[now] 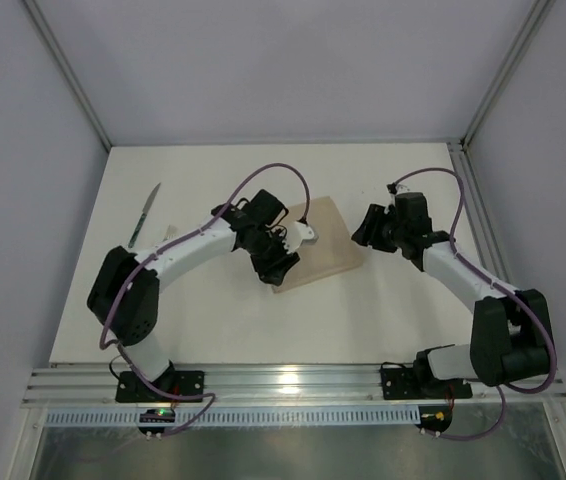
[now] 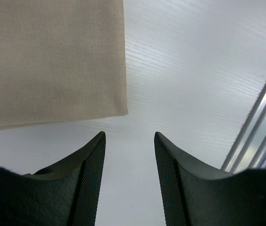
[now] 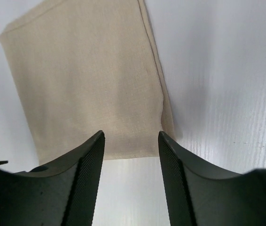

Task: Fold the napkin into a case and place the utensils inside
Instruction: Rotate the lower triangle-folded napkin at the center of the board.

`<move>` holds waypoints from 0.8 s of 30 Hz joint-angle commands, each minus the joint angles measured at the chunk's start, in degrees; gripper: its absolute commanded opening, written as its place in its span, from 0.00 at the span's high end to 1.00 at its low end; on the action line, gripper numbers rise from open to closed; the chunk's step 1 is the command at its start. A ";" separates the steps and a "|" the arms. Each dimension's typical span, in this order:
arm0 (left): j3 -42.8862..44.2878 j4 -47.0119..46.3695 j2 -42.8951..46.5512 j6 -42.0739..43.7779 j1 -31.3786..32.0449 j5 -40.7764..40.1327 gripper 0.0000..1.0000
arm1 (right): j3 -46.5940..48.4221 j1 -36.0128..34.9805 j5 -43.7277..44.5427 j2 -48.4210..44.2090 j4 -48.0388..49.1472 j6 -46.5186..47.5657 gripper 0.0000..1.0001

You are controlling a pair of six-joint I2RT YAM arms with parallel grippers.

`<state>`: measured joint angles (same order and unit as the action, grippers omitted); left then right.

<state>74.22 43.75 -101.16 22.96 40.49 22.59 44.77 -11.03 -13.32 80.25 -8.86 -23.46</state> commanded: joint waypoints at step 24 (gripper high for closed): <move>17.36 -17.29 -15.35 -13.56 -21.07 -9.93 0.39 | -6.89 3.12 -3.55 8.26 15.28 -9.85 0.54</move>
<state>87.20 29.30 -113.08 9.45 19.49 14.68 37.67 -8.05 -15.68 87.59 3.07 -32.60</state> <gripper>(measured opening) 0.610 0.470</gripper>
